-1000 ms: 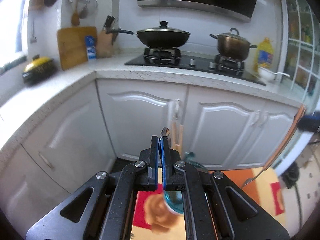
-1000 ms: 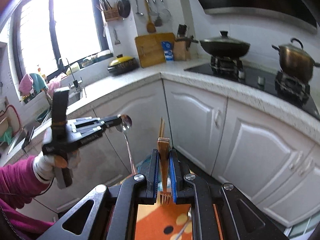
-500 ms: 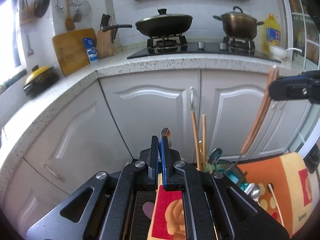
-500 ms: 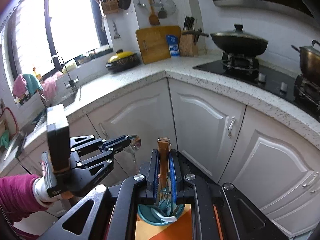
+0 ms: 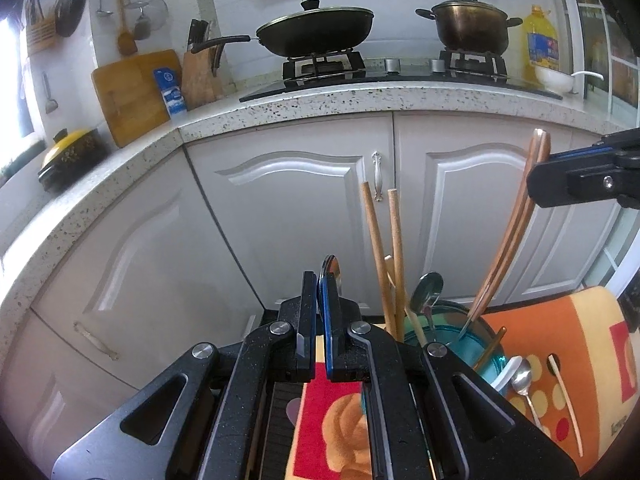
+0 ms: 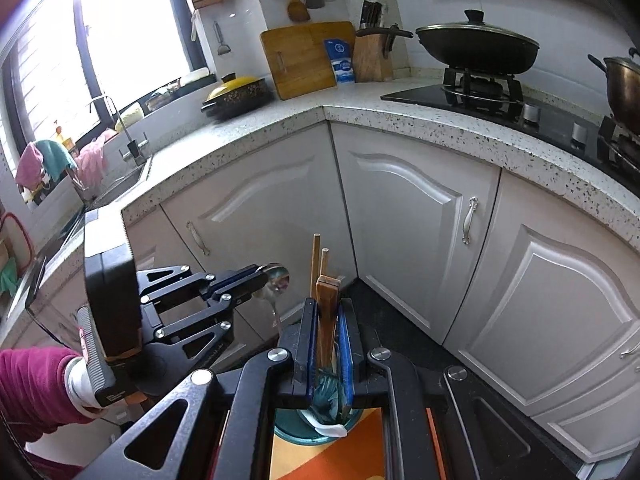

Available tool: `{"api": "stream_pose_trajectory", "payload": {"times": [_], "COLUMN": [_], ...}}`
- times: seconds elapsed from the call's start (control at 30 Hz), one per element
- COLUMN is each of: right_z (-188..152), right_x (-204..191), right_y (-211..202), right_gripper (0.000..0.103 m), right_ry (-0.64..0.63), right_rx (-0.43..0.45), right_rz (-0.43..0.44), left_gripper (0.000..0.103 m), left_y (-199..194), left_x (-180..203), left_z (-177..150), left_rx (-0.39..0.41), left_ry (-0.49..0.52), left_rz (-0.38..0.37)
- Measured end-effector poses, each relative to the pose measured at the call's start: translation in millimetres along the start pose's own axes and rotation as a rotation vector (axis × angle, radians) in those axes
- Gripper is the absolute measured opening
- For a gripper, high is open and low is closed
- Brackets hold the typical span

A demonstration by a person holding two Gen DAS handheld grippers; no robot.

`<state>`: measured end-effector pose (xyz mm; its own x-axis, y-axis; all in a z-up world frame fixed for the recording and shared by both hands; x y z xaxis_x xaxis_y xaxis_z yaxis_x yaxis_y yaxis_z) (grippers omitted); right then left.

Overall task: Organize utensils
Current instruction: 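Release the spoon into the cup with the left tool while the right tool drops the fork in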

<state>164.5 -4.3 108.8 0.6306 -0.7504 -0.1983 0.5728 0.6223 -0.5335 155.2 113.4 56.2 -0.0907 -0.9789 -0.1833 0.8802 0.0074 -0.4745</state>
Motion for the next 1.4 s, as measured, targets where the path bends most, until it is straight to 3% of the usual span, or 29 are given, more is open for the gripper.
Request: {"api": "stream_pose_trajectory", "payload": {"times": [0.5, 0.97, 1.1, 1.2, 1.27, 1.33, 1.4], "right_z": [12, -34, -39, -40, -41, -42, -45], "right_x": [1, 14, 25, 32, 34, 36, 36], "right_y": [-18, 33, 36, 33, 27, 24, 19], "right_gripper": [0.009, 0.009, 0.009, 0.016, 0.022, 0.025, 0.025], "right_ry": [0.01, 0.051, 0.091, 0.115, 0.126, 0.141, 0.152], "right_rx": [0.052, -0.102, -0.104, -0.106, -0.099, -0.096, -0.092], "right_rz": [0.004, 0.013, -0.002, -0.024, -0.026, -0.026, -0.032], "left_gripper": [0.001, 0.001, 0.002, 0.006, 0.025, 0.035, 0.036], "left_y": [7, 17, 16, 13, 8, 3, -2], "left_x": [6, 13, 13, 13, 14, 14, 13], "left_z": [-6, -22, -23, -23, -22, -21, -20], "left_rx": [-0.023, -0.072, -0.099, -0.115, -0.117, -0.111, -0.111], "left_ry": [0.009, -0.023, -0.063, -0.1, -0.117, -0.131, -0.141], "left_rz": [-0.001, -0.021, -0.041, -0.064, -0.076, -0.087, -0.092]}}
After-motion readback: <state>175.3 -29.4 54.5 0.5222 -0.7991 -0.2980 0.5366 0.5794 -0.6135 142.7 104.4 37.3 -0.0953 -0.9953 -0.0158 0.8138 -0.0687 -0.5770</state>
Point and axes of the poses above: each gripper's, at about its wrist camera, not at the fingertips, and y roughly the way its jaws point, x to its right, z to its top, the point moved 6 cm from there along y, roughly the way its jaws point, and after that the axes turned 9 degrees about x, right-handed, at the moved point
